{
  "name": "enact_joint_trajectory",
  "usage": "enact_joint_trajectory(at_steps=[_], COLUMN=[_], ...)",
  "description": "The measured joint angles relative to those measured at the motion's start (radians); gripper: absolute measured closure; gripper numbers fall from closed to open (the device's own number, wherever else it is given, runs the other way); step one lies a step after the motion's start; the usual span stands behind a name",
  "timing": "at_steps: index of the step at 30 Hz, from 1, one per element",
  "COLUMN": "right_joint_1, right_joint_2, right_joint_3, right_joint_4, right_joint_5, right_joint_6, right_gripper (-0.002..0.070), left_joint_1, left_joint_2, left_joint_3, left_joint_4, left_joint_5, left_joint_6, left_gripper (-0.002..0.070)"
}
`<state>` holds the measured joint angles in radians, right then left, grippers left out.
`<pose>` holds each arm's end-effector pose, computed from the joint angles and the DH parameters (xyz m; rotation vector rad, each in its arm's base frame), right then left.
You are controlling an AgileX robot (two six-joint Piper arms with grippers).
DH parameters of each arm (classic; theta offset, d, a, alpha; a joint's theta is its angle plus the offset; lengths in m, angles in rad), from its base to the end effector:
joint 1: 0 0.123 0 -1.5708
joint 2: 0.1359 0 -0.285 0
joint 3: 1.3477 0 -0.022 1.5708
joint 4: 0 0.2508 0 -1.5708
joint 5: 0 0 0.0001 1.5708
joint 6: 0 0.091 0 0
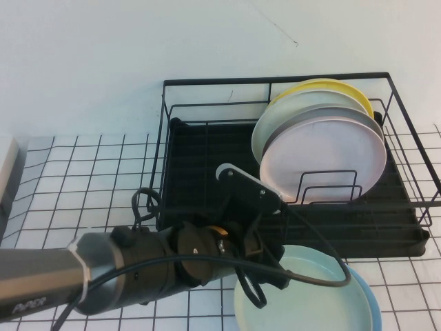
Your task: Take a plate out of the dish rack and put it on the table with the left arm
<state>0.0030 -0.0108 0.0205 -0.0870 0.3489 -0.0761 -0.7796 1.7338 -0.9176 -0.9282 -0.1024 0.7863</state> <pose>0.0532 -0.0026 0.1755 -0.1273 1.8386 -0.1358 0.2590 -0.2456 0.1885 0.6705 2.1656 -0.4044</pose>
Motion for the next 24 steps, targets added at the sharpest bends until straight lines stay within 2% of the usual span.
enact_joint_trajectory(at_steps=[3, 7, 9, 13, 18, 24], right_joint_1=[0.0, 0.0, 0.0, 0.0, 0.0, 0.0], right_joint_2=[0.0, 0.0, 0.0, 0.0, 0.0, 0.0], right_joint_3=[0.0, 0.0, 0.0, 0.0, 0.0, 0.0], right_joint_4=[0.0, 0.0, 0.0, 0.0, 0.0, 0.0], right_joint_5=[0.0, 0.0, 0.0, 0.0, 0.0, 0.0], right_joint_6=[0.0, 0.0, 0.0, 0.0, 0.0, 0.0], right_gripper=[0.0678, 0.0678, 0.0678, 0.0678, 0.0678, 0.0678], left_joint_1=[0.0, 0.0, 0.0, 0.0, 0.0, 0.0], left_joint_2=[-0.026, -0.081, -0.115, -0.179, -0.254, -0.346], left_joint_3=[-0.006, -0.008, -0.008, -0.008, -0.008, -0.008], left_joint_4=[0.006, 0.007, 0.007, -0.001, -0.053, -0.103], left_joint_5=[-0.021, -0.017, -0.02, -0.021, -0.007, 0.108], left_joint_6=[0.025, 0.073, 0.109, 0.17, 0.272, 0.377], left_gripper=[0.0312, 0.0544, 0.062, 0.0664, 0.0673, 0.0676])
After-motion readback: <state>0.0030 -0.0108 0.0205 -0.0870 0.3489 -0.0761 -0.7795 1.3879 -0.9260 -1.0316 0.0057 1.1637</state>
